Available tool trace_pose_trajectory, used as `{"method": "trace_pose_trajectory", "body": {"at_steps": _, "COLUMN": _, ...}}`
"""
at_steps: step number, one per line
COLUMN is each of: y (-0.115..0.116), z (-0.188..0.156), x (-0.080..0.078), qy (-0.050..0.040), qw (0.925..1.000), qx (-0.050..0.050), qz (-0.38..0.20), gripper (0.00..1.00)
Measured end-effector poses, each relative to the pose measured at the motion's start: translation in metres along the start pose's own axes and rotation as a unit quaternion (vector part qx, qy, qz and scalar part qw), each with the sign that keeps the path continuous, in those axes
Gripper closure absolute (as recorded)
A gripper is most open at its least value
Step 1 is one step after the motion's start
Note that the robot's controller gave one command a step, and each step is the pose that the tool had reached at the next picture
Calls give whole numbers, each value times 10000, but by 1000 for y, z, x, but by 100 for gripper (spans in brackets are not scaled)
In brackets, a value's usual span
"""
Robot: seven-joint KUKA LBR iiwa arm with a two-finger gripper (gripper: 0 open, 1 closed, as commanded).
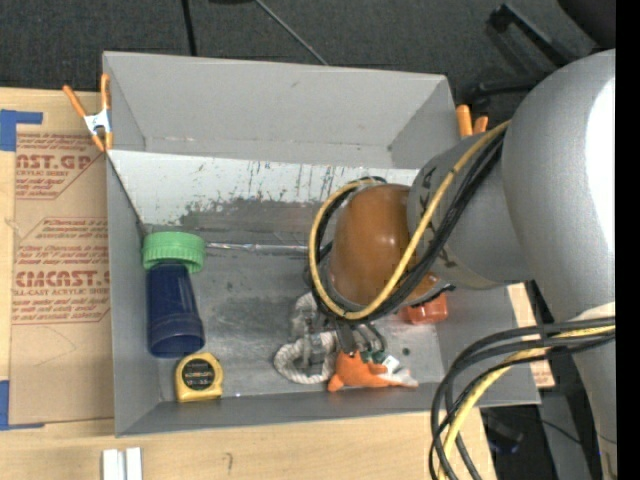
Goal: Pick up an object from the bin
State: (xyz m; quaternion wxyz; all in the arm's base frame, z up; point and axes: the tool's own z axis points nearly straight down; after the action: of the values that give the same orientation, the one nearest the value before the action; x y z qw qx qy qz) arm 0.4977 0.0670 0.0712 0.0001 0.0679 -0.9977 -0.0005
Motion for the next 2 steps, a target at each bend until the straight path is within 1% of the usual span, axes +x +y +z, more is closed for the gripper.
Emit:
{"method": "trace_pose_trajectory", "body": {"at_steps": 1, "y": 3, "z": 0, "x": -4, "qy": -2, "qw": 10000, "qx": 0, "qz": -1, "gripper": 100}}
{"method": "trace_pose_trajectory", "body": {"at_steps": 2, "y": 0, "z": -54, "x": -7, "qy": -6, "qw": 10000, "qx": 4, "qz": -18, "gripper": 100}}
